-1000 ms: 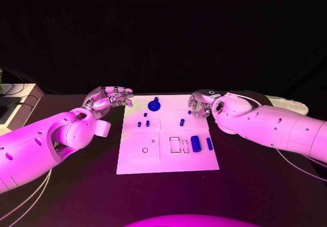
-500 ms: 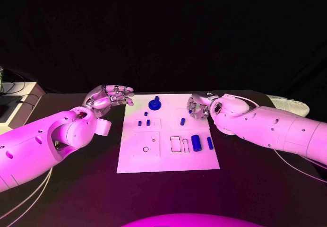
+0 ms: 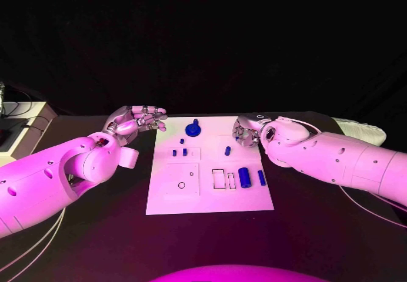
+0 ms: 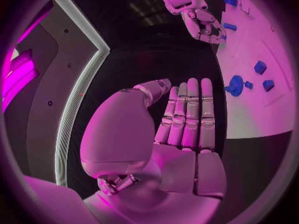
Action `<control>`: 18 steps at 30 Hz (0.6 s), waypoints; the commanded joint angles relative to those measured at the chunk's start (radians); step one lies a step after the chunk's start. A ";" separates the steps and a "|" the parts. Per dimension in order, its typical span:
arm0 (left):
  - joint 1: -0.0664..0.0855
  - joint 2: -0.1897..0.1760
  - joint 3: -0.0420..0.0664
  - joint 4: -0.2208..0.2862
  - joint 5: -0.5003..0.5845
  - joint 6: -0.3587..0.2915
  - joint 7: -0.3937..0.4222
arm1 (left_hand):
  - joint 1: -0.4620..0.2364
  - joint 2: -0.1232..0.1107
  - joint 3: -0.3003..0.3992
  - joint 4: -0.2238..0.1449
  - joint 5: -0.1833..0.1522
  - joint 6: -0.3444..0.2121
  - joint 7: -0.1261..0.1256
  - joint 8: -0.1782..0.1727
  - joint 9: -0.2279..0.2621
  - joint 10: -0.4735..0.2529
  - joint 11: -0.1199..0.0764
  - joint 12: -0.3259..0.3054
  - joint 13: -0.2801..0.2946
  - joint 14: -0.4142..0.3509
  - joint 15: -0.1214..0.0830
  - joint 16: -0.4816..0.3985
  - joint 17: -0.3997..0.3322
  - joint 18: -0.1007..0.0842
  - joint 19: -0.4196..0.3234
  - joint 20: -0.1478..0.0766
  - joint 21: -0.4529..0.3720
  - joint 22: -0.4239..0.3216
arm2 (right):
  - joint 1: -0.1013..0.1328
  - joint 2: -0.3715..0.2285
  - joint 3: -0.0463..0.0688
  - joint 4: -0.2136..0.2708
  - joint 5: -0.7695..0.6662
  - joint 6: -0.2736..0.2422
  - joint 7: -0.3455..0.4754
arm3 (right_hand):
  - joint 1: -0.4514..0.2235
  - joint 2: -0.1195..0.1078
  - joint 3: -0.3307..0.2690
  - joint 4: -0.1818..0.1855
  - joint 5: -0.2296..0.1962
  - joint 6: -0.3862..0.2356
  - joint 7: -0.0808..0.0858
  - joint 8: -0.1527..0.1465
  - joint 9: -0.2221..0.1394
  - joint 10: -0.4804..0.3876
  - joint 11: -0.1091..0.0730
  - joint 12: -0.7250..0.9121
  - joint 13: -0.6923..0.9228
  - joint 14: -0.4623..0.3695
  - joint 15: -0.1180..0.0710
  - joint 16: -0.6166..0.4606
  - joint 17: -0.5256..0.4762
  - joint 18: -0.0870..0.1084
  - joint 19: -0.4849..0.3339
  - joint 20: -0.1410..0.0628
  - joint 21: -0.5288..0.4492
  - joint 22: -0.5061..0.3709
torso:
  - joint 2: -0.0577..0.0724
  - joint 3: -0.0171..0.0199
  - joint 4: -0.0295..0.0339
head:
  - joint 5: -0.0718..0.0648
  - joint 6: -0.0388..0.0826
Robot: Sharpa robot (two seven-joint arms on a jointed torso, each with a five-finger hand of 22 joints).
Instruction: Assemble the parts on the task board
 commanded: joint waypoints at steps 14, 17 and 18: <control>0.000 0.001 0.001 0.001 0.007 0.001 -0.006 | 0.011 0.003 -0.002 -0.005 0.004 -0.004 0.011 -0.002 -0.003 -0.001 0.007 -0.008 0.000 0.006 -0.001 -0.007 0.005 0.003 0.011 0.001 -0.005 -0.001 | -0.021 0.011 -0.007 0.009 -0.050 -0.024 -0.019 | 0.005 0.032 0.022 -0.028 -0.008 0.028 -0.004 0.020 0.020 0.038 -0.009 -0.017 -0.013 0.039 -0.014 0.003 0.000 -0.009 0.001 -0.013 0.014 0.009 | -0.001 0.0001 -0.0011 | -0.001 -0.006; 0.000 0.001 0.001 -0.001 0.007 0.002 -0.007 | 0.011 0.003 -0.002 -0.005 0.004 -0.005 0.011 -0.003 -0.003 -0.002 0.008 -0.009 0.000 0.006 0.000 -0.009 0.005 0.003 0.011 0.001 -0.005 -0.001 | -0.022 0.003 -0.007 0.018 -0.053 -0.069 -0.024 | 0.004 0.034 0.034 -0.038 0.002 0.030 -0.004 0.022 0.024 0.047 -0.010 -0.022 -0.017 0.039 -0.016 0.003 0.000 -0.011 0.003 -0.014 0.021 0.015 | -0.001 0.0006 -0.0013 | 0.000 -0.005; 0.000 0.001 0.001 -0.001 0.007 0.002 -0.007 | 0.011 0.003 -0.002 -0.005 0.004 -0.005 0.011 -0.003 -0.003 -0.002 0.008 -0.009 0.000 0.006 0.000 -0.009 0.005 0.003 0.011 0.001 -0.005 -0.001 | -0.022 0.001 -0.007 0.021 -0.053 -0.080 -0.025 | 0.004 0.034 0.038 -0.042 0.006 0.031 -0.004 0.023 0.025 0.051 -0.011 -0.024 -0.018 0.039 -0.016 0.004 0.002 -0.011 0.005 -0.015 0.026 0.018 | -0.002 0.0002 -0.0012 | 0.000 -0.005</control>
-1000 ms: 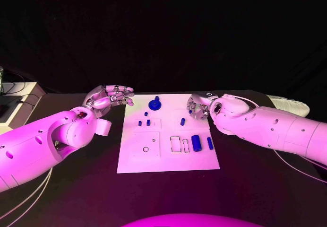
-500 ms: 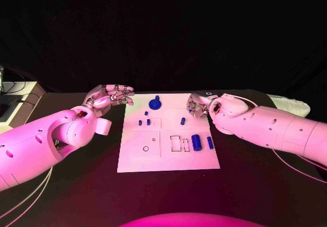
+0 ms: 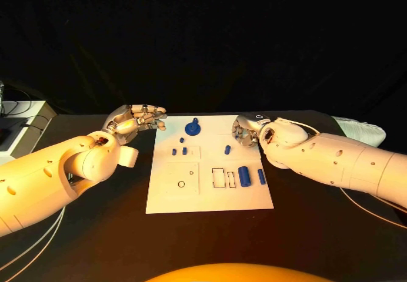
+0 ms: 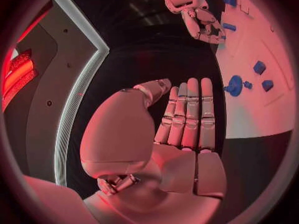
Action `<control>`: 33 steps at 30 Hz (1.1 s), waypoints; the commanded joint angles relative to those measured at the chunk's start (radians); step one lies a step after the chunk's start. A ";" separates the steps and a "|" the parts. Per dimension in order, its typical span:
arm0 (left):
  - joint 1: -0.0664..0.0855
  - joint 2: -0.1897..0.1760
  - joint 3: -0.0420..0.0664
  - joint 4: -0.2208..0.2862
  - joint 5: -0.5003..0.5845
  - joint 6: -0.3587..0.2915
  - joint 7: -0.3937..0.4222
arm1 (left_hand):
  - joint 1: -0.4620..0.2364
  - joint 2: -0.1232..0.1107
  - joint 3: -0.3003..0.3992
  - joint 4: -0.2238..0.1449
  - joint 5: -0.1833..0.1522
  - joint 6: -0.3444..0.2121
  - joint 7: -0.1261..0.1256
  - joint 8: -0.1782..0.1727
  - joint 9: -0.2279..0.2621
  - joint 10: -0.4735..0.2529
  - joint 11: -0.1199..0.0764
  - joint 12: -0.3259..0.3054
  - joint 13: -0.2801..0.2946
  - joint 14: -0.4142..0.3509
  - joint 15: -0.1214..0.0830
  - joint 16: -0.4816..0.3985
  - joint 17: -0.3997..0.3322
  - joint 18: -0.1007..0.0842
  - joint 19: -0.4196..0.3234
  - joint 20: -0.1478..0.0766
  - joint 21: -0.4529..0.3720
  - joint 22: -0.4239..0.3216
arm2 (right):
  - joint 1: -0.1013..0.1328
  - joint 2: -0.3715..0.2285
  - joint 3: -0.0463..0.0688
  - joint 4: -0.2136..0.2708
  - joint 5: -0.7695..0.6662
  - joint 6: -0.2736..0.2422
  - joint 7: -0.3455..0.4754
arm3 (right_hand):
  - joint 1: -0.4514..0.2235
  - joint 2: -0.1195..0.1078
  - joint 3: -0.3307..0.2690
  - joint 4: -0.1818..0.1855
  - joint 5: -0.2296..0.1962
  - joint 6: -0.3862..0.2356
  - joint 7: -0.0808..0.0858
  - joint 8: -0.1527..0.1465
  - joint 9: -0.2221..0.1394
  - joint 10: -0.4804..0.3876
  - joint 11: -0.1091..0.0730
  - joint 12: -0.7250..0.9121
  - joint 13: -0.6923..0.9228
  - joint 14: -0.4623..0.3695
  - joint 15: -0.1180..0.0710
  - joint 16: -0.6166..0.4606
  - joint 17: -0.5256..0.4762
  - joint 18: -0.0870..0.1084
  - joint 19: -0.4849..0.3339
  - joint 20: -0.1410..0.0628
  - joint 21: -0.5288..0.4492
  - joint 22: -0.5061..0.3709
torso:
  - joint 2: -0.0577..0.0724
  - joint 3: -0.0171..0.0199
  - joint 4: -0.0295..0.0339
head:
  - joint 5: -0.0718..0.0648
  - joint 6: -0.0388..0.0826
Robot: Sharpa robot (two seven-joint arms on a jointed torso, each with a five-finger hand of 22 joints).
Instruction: Assemble the parts on the task board
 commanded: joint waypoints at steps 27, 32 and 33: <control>0.000 0.009 0.001 -0.015 0.011 0.003 -0.003 | 0.011 0.002 -0.004 -0.005 0.004 -0.007 0.012 -0.007 -0.004 -0.006 0.011 -0.009 -0.001 0.007 0.002 -0.010 0.004 0.002 0.009 -0.002 -0.007 -0.002 | 0.013 -0.139 0.012 0.278 0.087 -0.225 0.034 | -0.011 0.005 0.029 -0.028 0.024 0.020 -0.003 0.012 0.013 0.044 -0.014 -0.016 -0.004 0.042 -0.011 0.011 0.013 -0.019 0.013 -0.009 0.049 0.044 | -0.001 -0.0006 -0.0028 | 0.027 0.014; 0.000 0.015 0.001 -0.016 0.012 0.004 -0.004 | 0.010 0.002 -0.005 -0.004 0.004 -0.009 0.013 -0.008 -0.005 -0.007 0.012 -0.010 -0.001 0.007 0.002 -0.012 0.005 0.002 0.009 -0.002 -0.007 -0.002 | 0.007 -0.120 0.008 0.318 0.077 -0.195 0.031 | -0.012 0.005 0.030 -0.028 0.024 0.020 -0.003 0.012 0.014 0.045 -0.014 -0.016 -0.004 0.042 -0.011 0.011 0.012 -0.019 0.013 -0.009 0.050 0.044 | -0.001 -0.0020 0.0011 | 0.033 0.013; 0.000 0.016 0.001 -0.016 0.012 0.004 -0.004 | 0.010 0.002 -0.005 -0.004 0.004 -0.009 0.013 -0.008 -0.005 -0.007 0.012 -0.010 -0.001 0.007 0.002 -0.012 0.005 0.002 0.009 -0.002 -0.007 -0.002 | 0.005 -0.114 0.007 0.323 0.071 -0.189 0.029 | -0.012 0.005 0.030 -0.028 0.024 0.020 -0.003 0.012 0.014 0.045 -0.014 -0.016 -0.004 0.042 -0.011 0.011 0.012 -0.019 0.013 -0.009 0.050 0.044 | -0.002 -0.0021 0.0012 | 0.036 0.012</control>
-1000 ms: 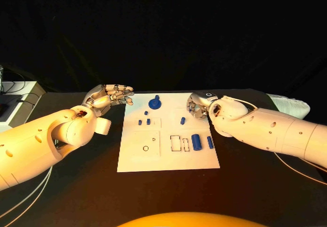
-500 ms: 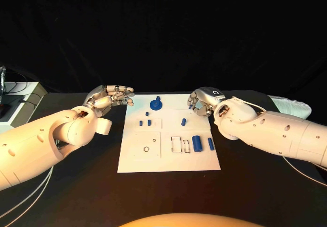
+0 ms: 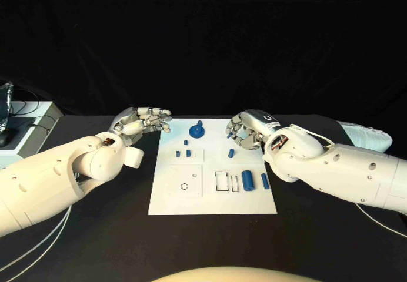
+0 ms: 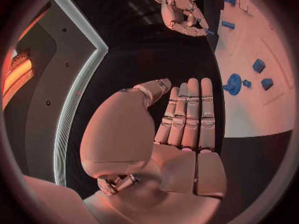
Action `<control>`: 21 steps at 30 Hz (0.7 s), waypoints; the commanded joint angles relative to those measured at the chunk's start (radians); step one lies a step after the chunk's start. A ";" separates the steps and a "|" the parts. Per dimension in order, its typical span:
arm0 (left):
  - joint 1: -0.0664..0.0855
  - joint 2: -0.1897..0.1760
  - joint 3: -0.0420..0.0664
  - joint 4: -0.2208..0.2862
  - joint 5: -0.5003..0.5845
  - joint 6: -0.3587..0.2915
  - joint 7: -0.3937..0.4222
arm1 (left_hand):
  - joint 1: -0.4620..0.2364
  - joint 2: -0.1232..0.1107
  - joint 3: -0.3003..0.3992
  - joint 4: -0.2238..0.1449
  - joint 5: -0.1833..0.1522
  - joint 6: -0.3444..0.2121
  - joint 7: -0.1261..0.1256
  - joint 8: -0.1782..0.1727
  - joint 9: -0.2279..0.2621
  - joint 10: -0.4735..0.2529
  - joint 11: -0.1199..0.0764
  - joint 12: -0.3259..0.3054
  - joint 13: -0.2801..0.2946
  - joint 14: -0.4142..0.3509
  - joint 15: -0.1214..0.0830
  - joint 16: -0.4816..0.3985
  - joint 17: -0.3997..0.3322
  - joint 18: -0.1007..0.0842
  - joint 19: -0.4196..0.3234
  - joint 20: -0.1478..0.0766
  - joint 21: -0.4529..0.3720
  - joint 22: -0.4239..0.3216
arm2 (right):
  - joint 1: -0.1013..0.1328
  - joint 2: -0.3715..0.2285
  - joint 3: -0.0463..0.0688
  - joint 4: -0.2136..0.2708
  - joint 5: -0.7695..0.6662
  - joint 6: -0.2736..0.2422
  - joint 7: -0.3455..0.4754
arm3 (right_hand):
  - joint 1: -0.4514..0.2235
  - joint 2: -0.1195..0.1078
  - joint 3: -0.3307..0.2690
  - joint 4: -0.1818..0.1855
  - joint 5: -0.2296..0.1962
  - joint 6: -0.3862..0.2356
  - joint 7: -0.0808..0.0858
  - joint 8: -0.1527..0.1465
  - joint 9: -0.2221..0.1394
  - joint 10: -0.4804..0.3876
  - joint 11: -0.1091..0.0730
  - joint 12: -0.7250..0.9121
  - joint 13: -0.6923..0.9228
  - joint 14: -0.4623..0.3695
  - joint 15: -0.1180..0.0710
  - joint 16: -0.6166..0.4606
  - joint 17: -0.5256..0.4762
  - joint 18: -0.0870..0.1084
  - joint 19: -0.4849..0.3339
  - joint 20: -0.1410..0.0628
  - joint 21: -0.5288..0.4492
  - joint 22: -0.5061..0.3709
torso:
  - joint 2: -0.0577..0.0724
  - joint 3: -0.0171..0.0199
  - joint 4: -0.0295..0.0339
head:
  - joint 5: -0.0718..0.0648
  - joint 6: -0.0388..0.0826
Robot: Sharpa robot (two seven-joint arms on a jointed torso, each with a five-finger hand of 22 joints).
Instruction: Assemble the parts on the task board
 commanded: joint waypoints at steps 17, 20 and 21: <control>0.000 0.022 0.001 0.009 0.013 0.005 0.001 | 0.009 0.002 -0.004 0.000 0.004 -0.003 0.007 -0.003 -0.002 -0.001 0.006 -0.006 -0.001 0.007 0.003 -0.008 0.002 0.001 0.005 0.002 -0.005 -0.002 | -0.080 0.134 -0.030 0.045 -0.171 0.110 -0.039 | -0.009 0.001 0.006 -0.003 0.005 0.008 0.002 0.007 0.003 0.034 -0.026 0.002 0.001 0.045 -0.007 0.001 -0.005 -0.018 0.007 -0.004 -0.002 0.041 | 0.003 -0.0023 0.0041 | 0.061 -0.016; 0.000 0.024 0.001 0.011 0.013 0.004 0.002 | 0.009 0.002 -0.004 0.000 0.004 -0.003 0.007 -0.003 -0.002 -0.001 0.006 -0.006 -0.001 0.007 0.003 -0.008 0.002 0.001 0.005 0.002 -0.005 -0.002 | -0.091 0.148 -0.032 0.042 -0.182 0.118 -0.042 | -0.009 0.001 0.006 -0.003 0.005 0.008 0.002 0.007 0.003 0.034 -0.026 0.002 0.001 0.045 -0.007 0.001 -0.005 -0.018 0.007 -0.004 -0.002 0.041 | 0.002 -0.0032 0.0058 | 0.065 -0.020; 0.000 0.024 0.001 0.012 0.013 0.004 0.002 | 0.009 0.002 -0.004 0.000 0.004 -0.003 0.007 -0.004 -0.002 -0.002 0.006 -0.007 -0.001 0.006 0.004 -0.009 0.003 0.001 0.004 0.003 -0.006 -0.003 | -0.093 0.151 -0.033 0.041 -0.185 0.121 -0.043 | -0.009 0.001 0.006 -0.003 0.005 0.008 0.002 0.007 0.003 0.034 -0.026 0.002 0.001 0.045 -0.007 0.001 -0.005 -0.018 0.007 -0.004 -0.002 0.041 | 0.002 -0.0027 0.0049 | 0.066 -0.022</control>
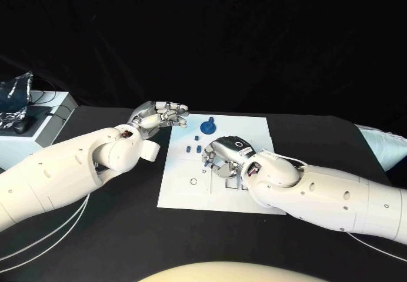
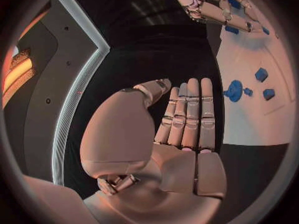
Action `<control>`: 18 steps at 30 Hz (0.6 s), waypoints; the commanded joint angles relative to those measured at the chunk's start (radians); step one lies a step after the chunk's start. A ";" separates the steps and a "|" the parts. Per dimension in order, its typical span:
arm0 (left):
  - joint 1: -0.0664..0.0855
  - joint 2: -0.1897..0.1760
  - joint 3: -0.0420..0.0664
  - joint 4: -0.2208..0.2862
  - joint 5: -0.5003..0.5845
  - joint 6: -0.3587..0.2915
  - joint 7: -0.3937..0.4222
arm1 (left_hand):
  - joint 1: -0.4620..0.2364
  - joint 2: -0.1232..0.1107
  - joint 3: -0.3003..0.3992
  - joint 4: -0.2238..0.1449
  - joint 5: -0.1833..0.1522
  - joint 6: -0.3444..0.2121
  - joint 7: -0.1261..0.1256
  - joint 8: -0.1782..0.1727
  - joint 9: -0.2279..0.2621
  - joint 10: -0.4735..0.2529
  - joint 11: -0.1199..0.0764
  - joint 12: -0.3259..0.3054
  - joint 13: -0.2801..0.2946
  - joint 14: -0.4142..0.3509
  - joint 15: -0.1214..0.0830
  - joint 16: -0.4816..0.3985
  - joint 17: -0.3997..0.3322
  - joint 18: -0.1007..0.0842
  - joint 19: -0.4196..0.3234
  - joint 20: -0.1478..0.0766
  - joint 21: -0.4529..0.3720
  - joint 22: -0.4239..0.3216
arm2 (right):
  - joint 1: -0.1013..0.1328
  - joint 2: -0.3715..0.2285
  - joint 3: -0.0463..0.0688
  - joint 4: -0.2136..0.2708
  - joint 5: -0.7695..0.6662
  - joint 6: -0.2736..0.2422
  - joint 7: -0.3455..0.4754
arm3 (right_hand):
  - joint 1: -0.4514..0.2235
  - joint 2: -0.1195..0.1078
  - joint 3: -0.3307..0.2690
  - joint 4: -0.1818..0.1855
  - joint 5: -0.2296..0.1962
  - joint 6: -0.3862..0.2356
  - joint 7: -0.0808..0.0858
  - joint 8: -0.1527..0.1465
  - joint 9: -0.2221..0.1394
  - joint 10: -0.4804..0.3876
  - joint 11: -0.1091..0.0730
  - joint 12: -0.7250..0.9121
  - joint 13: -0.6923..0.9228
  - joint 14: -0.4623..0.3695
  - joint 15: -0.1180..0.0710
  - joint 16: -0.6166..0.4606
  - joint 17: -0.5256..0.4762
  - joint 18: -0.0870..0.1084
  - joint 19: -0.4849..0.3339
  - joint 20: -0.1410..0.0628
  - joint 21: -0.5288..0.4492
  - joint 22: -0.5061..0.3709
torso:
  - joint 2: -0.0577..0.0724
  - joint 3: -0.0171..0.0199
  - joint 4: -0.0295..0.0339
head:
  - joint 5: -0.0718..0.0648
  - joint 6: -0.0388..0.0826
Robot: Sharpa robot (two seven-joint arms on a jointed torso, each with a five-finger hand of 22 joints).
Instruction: Assemble the parts on the task board
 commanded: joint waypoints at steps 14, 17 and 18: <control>0.000 0.005 0.001 0.009 0.005 0.005 0.002 | 0.009 0.002 -0.004 0.000 0.004 -0.004 0.007 -0.004 -0.002 -0.002 0.006 -0.007 -0.001 0.006 0.004 -0.006 0.002 0.001 0.004 0.003 -0.006 -0.002 | -0.021 0.027 -0.005 -0.013 -0.095 0.054 -0.033 | -0.011 0.002 0.010 -0.005 0.004 0.005 0.000 0.002 0.002 0.035 -0.026 0.002 -0.001 0.044 -0.008 -0.001 -0.005 -0.018 0.006 -0.004 -0.004 0.040 | 0.001 0.0020 -0.0001 | 0.030 -0.023; 0.000 0.005 0.001 0.009 0.005 0.006 0.002 | 0.009 0.002 -0.004 0.000 0.004 -0.004 0.007 -0.004 -0.002 -0.002 0.006 -0.007 -0.001 0.006 0.004 -0.006 0.002 0.001 0.004 0.003 -0.006 -0.002 | -0.022 0.027 -0.006 -0.013 -0.111 0.049 -0.044 | -0.011 0.002 0.010 -0.005 0.004 0.005 0.000 0.002 0.002 0.036 -0.026 0.002 -0.001 0.044 -0.008 0.000 -0.004 -0.018 0.006 -0.005 -0.003 0.041 | 0.000 0.0016 -0.0010 | 0.032 -0.026; 0.000 0.005 0.001 0.009 0.005 0.006 0.002 | 0.009 0.002 -0.004 0.000 0.004 -0.004 0.007 -0.004 -0.002 -0.002 0.006 -0.007 -0.001 0.006 0.004 -0.006 0.002 0.001 0.004 0.003 -0.006 -0.002 | -0.023 0.027 -0.006 -0.013 -0.117 0.048 -0.047 | -0.011 0.002 0.010 -0.005 0.004 0.005 0.000 0.002 0.002 0.036 -0.026 0.002 -0.001 0.044 -0.008 0.000 -0.004 -0.018 0.006 -0.005 -0.003 0.041 | 0.000 0.0015 -0.0007 | 0.032 -0.027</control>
